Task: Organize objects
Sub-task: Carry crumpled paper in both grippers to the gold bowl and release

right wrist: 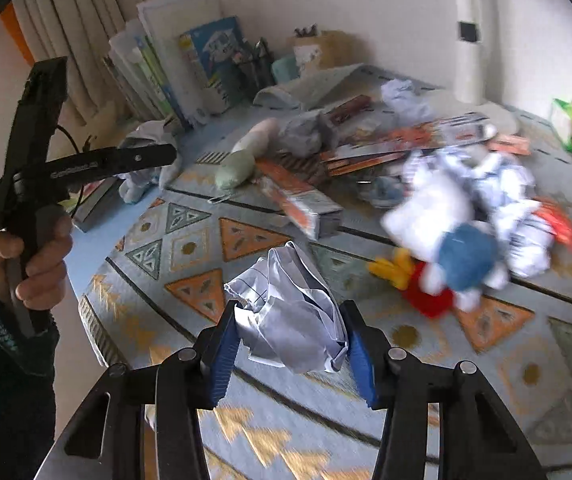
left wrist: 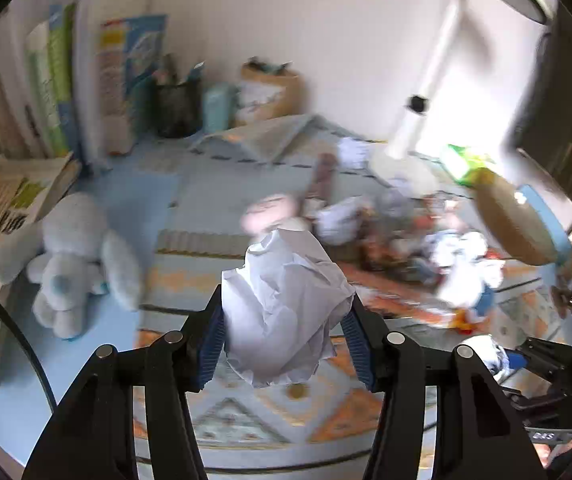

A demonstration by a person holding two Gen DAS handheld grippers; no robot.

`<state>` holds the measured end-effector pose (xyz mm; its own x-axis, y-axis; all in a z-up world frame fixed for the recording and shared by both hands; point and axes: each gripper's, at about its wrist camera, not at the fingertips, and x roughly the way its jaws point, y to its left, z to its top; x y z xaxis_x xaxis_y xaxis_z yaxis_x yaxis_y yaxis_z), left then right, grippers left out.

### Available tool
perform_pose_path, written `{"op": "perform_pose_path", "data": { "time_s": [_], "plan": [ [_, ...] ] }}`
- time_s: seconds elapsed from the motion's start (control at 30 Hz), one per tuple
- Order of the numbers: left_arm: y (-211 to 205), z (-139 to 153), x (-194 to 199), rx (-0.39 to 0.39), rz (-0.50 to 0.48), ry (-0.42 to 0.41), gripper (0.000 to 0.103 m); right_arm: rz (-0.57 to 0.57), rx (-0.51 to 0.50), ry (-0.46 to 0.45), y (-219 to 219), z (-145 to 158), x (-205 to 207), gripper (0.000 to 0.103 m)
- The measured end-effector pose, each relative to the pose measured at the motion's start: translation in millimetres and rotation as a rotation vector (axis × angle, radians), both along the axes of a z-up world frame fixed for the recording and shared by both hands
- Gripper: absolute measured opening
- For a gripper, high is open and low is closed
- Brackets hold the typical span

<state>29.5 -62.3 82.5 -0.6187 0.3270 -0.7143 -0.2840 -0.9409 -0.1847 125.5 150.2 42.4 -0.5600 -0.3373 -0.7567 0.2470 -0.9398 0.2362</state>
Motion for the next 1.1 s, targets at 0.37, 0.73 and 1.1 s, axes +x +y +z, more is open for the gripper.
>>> {"op": "perform_pose_path", "data": {
  "time_s": [0.37,0.73,1.1],
  "plan": [
    [174.2,36.6,10.0,0.04,-0.267,0.031,0.051,-0.337,0.059,0.083,128.5,38.2,45.2,0.048],
    [353.0,66.6,-14.7,0.077,-0.409,0.062,0.052,-0.805,0.243,0.24,287.6,81.5,34.0,0.049],
    [401.6,49.9,-28.4,0.049,-0.433,0.062,0.072,-0.844,0.293,0.241,329.2,73.5,-2.2,0.054]
  ]
}}
